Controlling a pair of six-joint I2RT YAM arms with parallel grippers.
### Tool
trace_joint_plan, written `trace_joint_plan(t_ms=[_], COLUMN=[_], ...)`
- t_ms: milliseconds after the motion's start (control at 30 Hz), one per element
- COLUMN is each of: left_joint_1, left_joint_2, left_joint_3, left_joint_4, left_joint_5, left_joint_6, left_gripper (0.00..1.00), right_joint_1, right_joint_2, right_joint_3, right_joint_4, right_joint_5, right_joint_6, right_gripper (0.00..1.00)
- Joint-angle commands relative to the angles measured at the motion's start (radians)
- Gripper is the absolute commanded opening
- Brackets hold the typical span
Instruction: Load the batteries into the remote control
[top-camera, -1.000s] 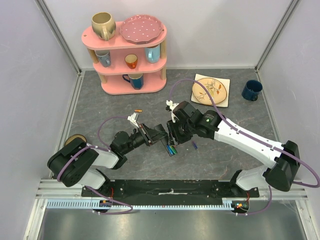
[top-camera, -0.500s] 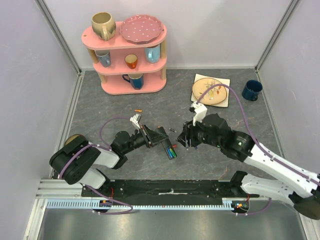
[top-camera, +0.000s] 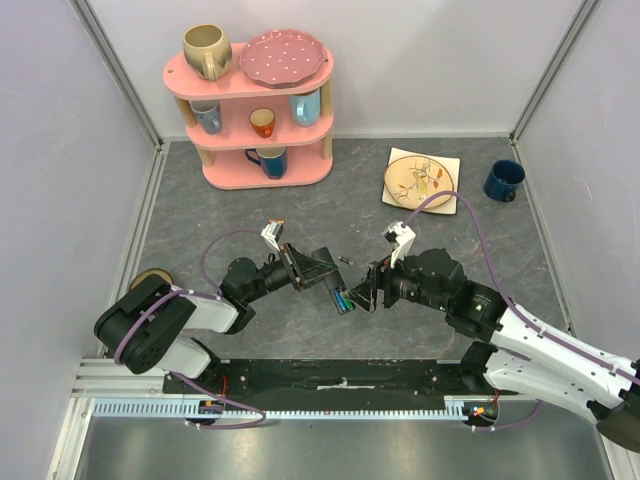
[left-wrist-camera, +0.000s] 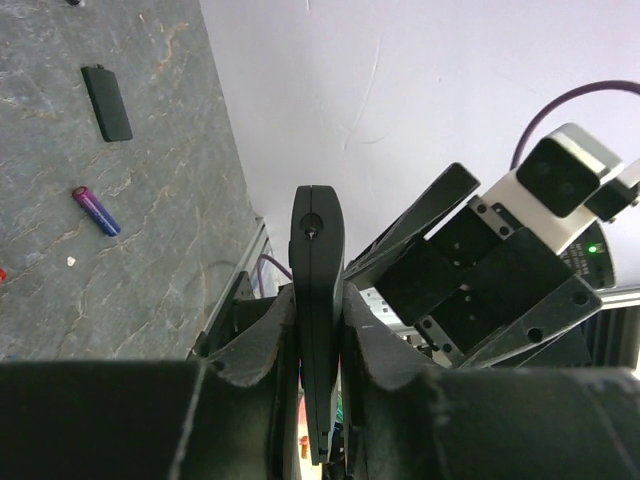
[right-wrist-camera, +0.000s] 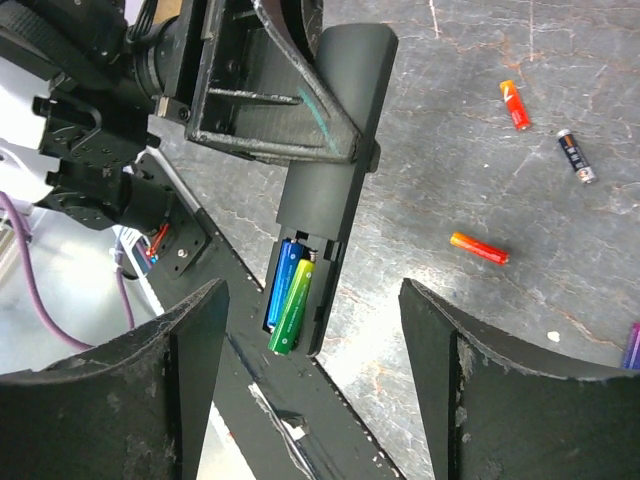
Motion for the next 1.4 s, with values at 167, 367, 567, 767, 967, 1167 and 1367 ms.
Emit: trace_joint_plan(t_ms=[167, 367, 567, 767, 967, 1167, 1367], left_joint_1=[0.008, 0.008, 0.009, 0.014, 0.02, 0.02, 0.02], left_joint_2=[-0.025, -0.028, -0.037, -0.051, -0.056, -0.063, -0.077], left_joint_3=[0.042, 0.049, 0.044, 0.046, 0.047, 0.047, 0.044], left_joint_4=[0.374, 0.374, 0.374, 0.375, 0.374, 0.374, 0.374], left_joint_5=[0.012, 0.014, 0.011, 0.008, 0.008, 0.009, 0.011], left_joint_6=[-0.059, -0.059, -0.059, -0.064, -0.071, -0.076, -0.081], left_gripper=[0.02, 0.02, 0.02, 0.02, 0.02, 0.02, 0.02], right_joint_1=[-0.011, -0.025, -0.055, -0.087, -0.11, -0.126, -0.135], right_joint_2=[-0.071, -0.065, -0.071, -0.089, -0.117, -0.115, -0.099], right_joint_3=[-0.107, -0.147, -0.189, -0.236, -0.298, -0.338, -0.365], right_joint_4=[0.218, 0.271, 0.341, 0.409, 0.502, 0.6, 0.65], right_joint_5=[-0.078, -0.107, -0.16, -0.216, -0.268, -0.326, -0.351], right_joint_6=[0.071, 0.12, 0.171, 0.201, 0.217, 0.249, 0.258], right_gripper=[0.77, 0.77, 0.77, 0.77, 0.73, 0.73, 0.7])
